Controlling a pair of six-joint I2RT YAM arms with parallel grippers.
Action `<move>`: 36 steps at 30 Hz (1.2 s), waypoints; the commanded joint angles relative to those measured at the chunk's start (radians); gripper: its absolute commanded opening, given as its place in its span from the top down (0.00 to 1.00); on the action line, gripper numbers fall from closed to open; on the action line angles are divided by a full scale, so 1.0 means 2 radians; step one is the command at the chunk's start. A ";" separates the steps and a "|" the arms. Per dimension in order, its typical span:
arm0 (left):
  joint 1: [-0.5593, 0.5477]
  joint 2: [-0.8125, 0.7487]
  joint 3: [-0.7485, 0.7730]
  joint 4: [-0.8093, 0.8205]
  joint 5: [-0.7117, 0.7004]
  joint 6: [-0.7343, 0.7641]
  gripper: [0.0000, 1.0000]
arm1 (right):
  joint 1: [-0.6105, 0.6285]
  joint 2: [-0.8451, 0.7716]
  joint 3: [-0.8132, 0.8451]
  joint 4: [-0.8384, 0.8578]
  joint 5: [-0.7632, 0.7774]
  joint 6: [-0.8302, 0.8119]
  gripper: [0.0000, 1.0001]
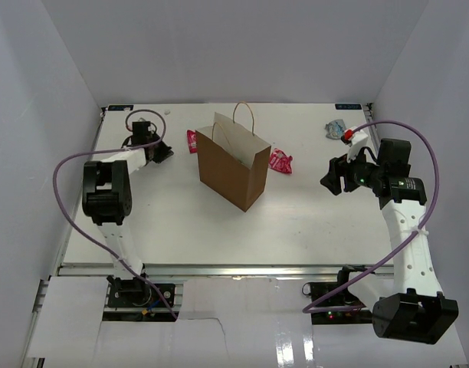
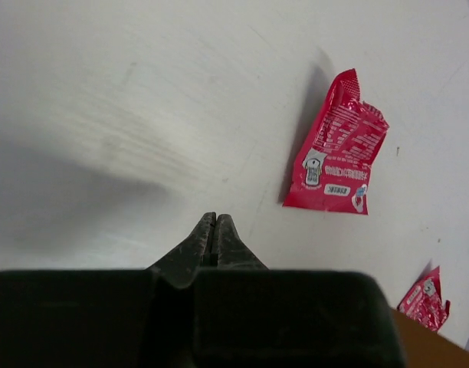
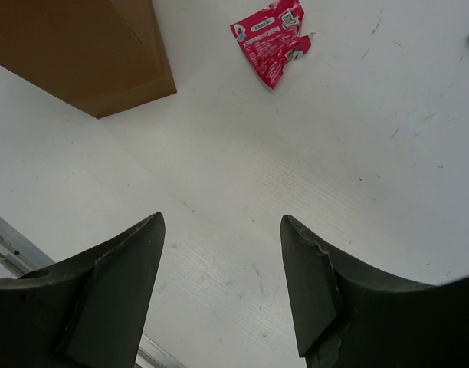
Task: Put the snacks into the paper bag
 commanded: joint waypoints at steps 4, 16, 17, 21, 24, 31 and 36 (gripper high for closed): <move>0.029 -0.159 -0.142 0.090 0.011 0.034 1.00 | -0.003 -0.011 -0.011 0.010 -0.033 0.011 0.32; 0.023 -0.049 -0.022 0.084 0.197 0.093 0.29 | -0.003 -0.012 -0.023 0.011 -0.045 0.011 0.32; 0.021 -0.029 0.005 0.084 0.191 0.095 0.29 | -0.003 -0.013 -0.023 0.011 -0.045 0.012 0.32; 0.017 0.027 0.079 0.071 0.170 0.101 0.27 | -0.004 -0.012 -0.025 0.013 -0.043 0.014 0.32; -0.007 0.076 0.130 0.036 0.153 0.108 0.19 | -0.004 -0.008 -0.023 0.013 -0.038 0.013 0.32; -0.033 0.149 0.228 0.015 0.117 0.158 0.14 | -0.007 0.007 -0.008 0.013 -0.032 0.010 0.31; -0.043 0.172 0.255 0.007 0.089 0.178 0.17 | -0.010 0.011 -0.005 0.014 -0.031 0.008 0.31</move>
